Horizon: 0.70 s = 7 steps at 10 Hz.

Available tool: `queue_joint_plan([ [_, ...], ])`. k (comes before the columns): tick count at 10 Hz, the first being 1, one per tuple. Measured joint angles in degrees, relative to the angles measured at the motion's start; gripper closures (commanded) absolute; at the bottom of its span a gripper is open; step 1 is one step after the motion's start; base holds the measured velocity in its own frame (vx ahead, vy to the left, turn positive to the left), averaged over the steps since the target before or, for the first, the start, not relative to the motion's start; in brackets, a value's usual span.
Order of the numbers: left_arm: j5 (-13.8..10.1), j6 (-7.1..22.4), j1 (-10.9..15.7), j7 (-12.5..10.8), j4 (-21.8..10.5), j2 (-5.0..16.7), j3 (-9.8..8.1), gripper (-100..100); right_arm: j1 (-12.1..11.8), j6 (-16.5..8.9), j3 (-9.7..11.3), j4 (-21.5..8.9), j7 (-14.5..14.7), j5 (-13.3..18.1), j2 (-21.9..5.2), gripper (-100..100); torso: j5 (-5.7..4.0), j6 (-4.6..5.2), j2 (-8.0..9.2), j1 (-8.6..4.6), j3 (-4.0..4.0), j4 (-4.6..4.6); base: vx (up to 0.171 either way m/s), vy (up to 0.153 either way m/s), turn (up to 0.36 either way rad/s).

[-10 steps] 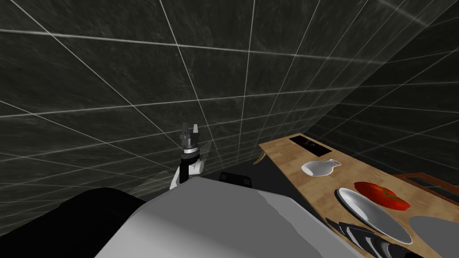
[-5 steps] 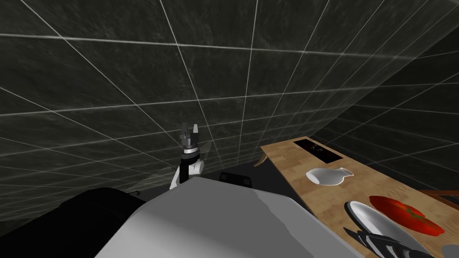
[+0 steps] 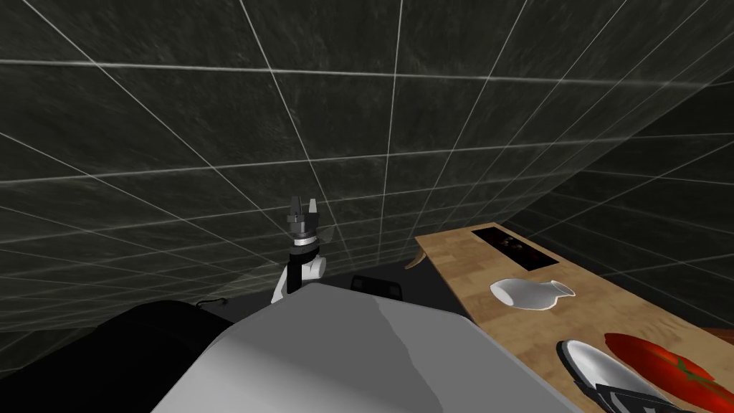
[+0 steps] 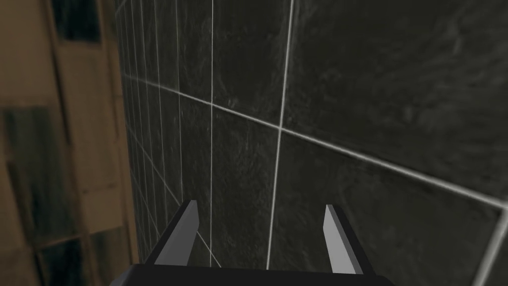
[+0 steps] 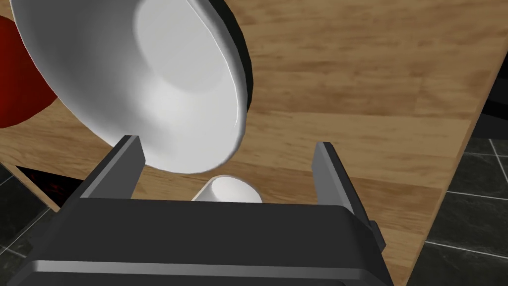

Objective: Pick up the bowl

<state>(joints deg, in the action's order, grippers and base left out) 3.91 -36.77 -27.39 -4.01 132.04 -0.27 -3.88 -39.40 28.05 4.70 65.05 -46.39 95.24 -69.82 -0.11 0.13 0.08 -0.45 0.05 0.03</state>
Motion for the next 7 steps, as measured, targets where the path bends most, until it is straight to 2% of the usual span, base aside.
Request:
queue_joint_plan([
  [2, 0.0, 0.0, 0.0, 0.0, 0.0, 0.0, 0.0, 0, 1.43, 1.23, 1.83, -0.56, -2.04, 2.42, 1.17, -100, -0.02, 0.0, -0.03, -0.05, -0.01, 0.0, 0.029, -0.078, 0.021],
  [3, 0.0, 0.0, 0.0, 0.0, 0.0, 0.0, 0.0, 0, 1.5, 1.5, 1.97, -0.54, -2.37, 2.56, 1.25, 0, 0.02, 0.0, 0.02, 0.12, 0.01, 0.0, 0.003, -0.009, 0.001],
  [4, 0.0, 0.0, 0.0, 0.0, 0.0, -0.01, 0.01, 0, 1.5, 1.47, 1.95, -0.55, -2.34, 2.54, 1.24, -100, 0.06, 0.01, 0.07, 0.27, 0.04, 0.02, 0.069, -0.024, -0.112],
  [7, 0.0, 0.0, -0.01, 0.0, 0.0, 0.0, 0.0, 0, 0.7, -0.15, 1.74, -1.28, 1.27, 2.6, 3.61, -100, 0.06, 0.0, -0.39, 0.25, -0.22, -0.08, 0.131, -0.032, -0.082],
])
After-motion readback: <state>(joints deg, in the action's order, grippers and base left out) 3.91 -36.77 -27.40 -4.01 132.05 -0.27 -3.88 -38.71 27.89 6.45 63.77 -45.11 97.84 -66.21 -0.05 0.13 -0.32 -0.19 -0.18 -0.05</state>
